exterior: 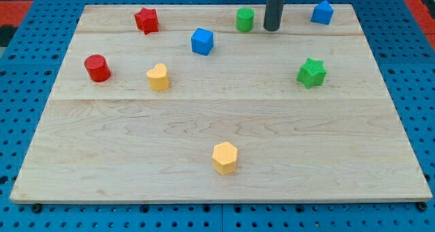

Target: Drag blue triangle towards green star

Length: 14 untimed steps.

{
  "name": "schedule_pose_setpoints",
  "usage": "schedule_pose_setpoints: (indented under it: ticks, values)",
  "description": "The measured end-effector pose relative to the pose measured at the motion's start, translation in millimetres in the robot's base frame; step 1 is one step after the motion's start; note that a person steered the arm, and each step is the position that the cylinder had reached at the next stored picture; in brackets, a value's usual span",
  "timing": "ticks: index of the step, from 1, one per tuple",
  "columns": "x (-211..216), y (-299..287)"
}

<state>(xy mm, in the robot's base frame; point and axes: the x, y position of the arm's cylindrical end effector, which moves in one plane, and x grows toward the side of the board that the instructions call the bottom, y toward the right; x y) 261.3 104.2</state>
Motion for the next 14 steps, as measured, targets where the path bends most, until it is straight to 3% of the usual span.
schedule_pose_setpoints:
  ticks: [3, 7, 8, 11, 12, 14]
  values:
    - [-69.8, 23.7]
    - [-70.1, 143.2]
    - [-58.4, 146.1]
    - [29.7, 33.0]
    - [65.9, 32.0]
    - [42.1, 22.6]
